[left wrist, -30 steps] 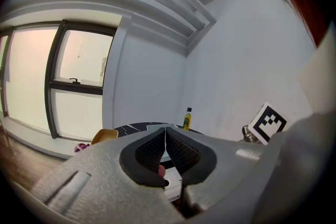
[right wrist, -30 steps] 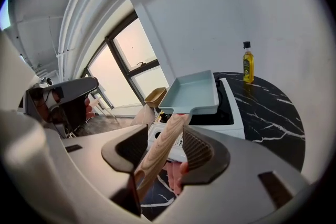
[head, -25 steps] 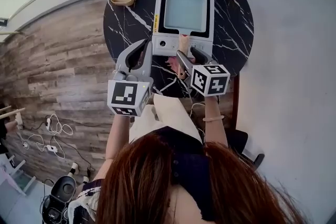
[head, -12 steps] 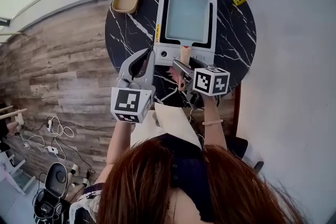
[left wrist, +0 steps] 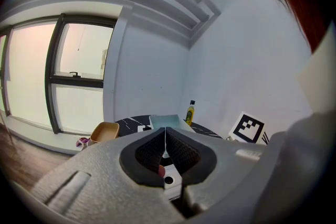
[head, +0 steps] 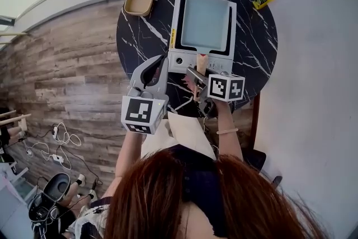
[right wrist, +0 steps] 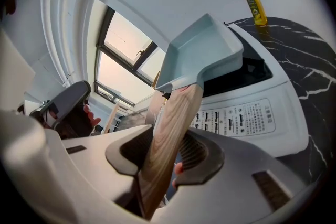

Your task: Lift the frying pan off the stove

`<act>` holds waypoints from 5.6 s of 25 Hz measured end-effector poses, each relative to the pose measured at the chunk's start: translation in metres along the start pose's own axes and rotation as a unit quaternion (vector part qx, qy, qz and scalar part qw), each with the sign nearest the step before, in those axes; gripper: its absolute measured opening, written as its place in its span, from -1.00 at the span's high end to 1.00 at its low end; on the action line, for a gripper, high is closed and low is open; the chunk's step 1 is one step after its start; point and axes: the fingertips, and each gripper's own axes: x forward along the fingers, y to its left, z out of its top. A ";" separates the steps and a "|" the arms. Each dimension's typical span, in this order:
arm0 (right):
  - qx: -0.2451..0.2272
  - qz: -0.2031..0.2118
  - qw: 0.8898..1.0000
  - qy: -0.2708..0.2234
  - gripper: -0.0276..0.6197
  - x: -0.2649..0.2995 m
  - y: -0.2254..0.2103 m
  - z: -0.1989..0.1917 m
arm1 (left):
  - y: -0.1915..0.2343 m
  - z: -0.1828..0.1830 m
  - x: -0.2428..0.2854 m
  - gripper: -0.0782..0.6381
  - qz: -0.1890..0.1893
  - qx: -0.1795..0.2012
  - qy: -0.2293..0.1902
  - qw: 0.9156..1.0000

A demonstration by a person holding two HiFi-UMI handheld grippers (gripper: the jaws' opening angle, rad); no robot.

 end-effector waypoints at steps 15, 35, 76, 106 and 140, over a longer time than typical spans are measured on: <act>0.127 0.046 0.989 -0.066 0.67 -0.013 0.003 0.005 | -0.009 0.000 -0.023 0.74 -0.001 0.011 -0.003 1.000; 0.109 0.037 0.988 -0.103 0.68 -0.046 0.029 -0.007 | -0.020 0.013 -0.057 0.74 -0.006 0.026 -0.032 0.999; 0.057 0.028 0.982 -0.178 0.68 -0.115 0.141 -0.103 | -0.060 0.031 -0.200 0.74 -0.079 0.074 -0.110 0.988; 0.050 0.022 0.974 -0.219 0.68 -0.131 0.213 -0.194 | -0.067 0.005 -0.305 0.74 -0.122 0.084 -0.133 0.980; 0.028 0.041 0.980 -0.193 0.67 -0.179 0.225 -0.251 | -0.121 -0.015 -0.336 0.74 -0.099 0.085 -0.119 0.984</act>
